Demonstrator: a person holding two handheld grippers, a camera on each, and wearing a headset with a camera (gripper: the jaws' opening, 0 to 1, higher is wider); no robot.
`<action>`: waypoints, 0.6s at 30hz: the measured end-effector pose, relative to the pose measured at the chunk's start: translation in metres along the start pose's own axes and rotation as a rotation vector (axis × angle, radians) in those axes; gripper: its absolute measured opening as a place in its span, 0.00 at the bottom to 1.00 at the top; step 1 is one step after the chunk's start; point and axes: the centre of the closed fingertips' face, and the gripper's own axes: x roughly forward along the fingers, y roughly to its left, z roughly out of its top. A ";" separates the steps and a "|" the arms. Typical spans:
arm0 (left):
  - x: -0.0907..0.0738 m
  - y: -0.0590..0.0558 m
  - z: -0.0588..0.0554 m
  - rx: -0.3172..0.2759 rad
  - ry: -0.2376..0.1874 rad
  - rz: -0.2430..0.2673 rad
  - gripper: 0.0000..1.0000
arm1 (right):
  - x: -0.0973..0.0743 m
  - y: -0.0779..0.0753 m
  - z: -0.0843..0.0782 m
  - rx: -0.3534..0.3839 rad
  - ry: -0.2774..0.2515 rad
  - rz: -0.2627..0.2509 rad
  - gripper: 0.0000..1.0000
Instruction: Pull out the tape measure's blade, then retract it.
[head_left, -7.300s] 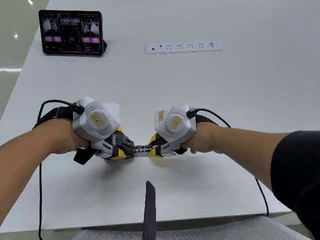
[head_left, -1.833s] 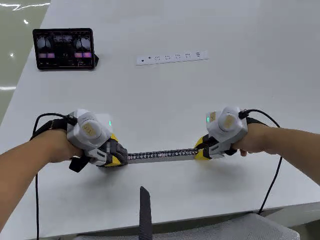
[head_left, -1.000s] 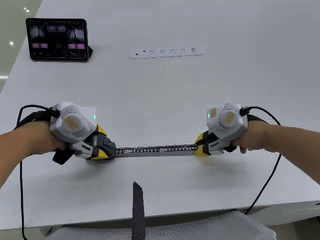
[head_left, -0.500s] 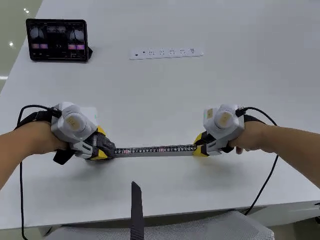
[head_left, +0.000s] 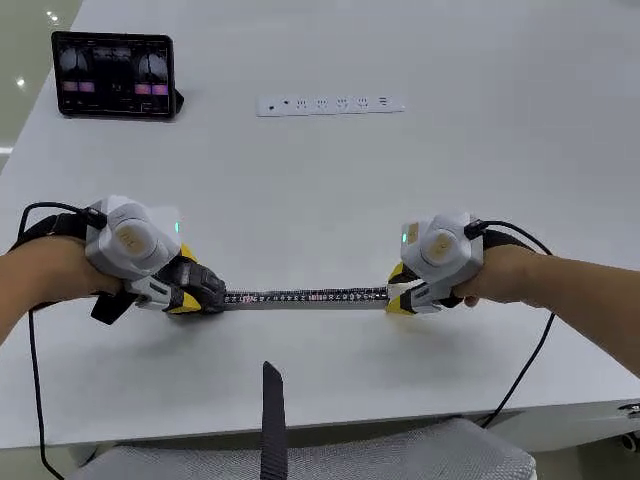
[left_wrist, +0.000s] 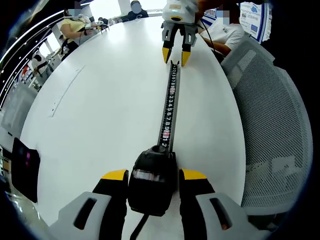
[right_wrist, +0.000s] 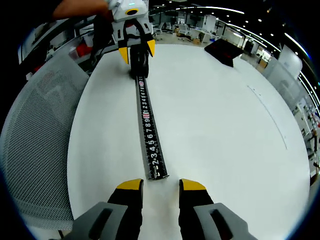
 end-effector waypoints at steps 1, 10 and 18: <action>-0.001 -0.001 0.000 -0.060 -0.013 0.007 0.41 | -0.003 -0.001 0.001 0.026 -0.013 -0.009 0.27; -0.030 0.009 0.002 -0.379 -0.214 0.116 0.73 | -0.044 -0.012 0.000 0.215 -0.174 -0.140 0.38; -0.052 0.006 -0.009 -0.526 -0.312 0.177 0.92 | -0.074 -0.001 -0.016 0.291 -0.211 -0.209 0.48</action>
